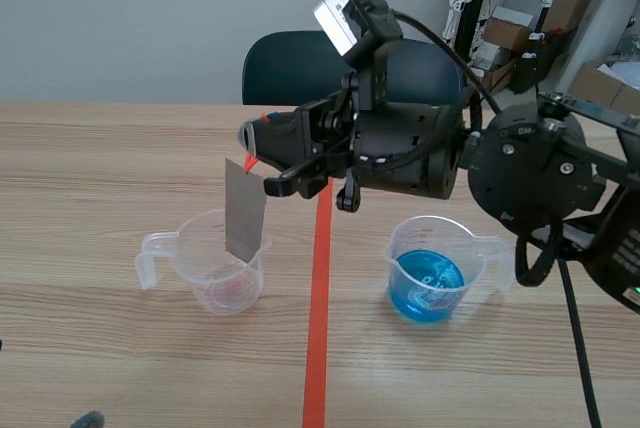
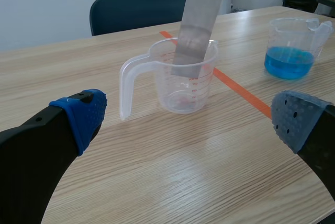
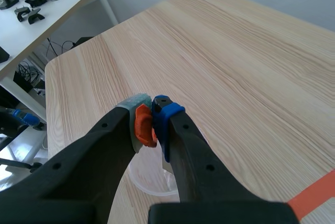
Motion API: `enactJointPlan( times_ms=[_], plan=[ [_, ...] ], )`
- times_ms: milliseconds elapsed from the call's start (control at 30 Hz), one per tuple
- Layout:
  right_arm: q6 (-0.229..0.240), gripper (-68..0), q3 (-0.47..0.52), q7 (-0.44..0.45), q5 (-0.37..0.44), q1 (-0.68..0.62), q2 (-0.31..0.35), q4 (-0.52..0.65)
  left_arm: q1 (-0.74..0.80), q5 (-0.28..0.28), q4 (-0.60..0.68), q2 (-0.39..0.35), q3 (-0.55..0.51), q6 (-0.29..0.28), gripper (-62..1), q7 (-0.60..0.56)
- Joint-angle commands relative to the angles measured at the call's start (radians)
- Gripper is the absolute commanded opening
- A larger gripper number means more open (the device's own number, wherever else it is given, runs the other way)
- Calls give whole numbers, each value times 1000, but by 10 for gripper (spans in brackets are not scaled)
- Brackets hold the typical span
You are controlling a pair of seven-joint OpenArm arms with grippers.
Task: Do the redox reaction experiment. lift the metal plate out of the left beaker
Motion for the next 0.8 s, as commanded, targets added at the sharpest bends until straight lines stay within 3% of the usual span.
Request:
enactJointPlan(
  times_ms=[0, 333, 400, 500, 667, 767],
  plan=[
    [5, -673, 2, 15, 10, 31, 8, 11, 2, -6, 17, 5, -3, -3, 14, -14],
    [31, -672, 2, 24, 10, 43, 8, 11, 2, -6, 17, 5, -3, -3, 14, -14],
    [32, -645, 2, 33, 10, 43, 8, 11, 2, -6, 17, 5, -3, -3, 14, -14],
    [33, -510, 2, 49, 10, 43, 8, 11, 2, -6, 17, 5, -3, -3, 14, -14],
    [47, -125, 2, 57, -12, 43, 8, 11, 2, -6, 17, 5, -3, -3, 14, -14],
    [47, -84, 2, 57, -26, 43, 8, 11, 2, -6, 17, 5, -3, -3, 14, -14]
  ],
)
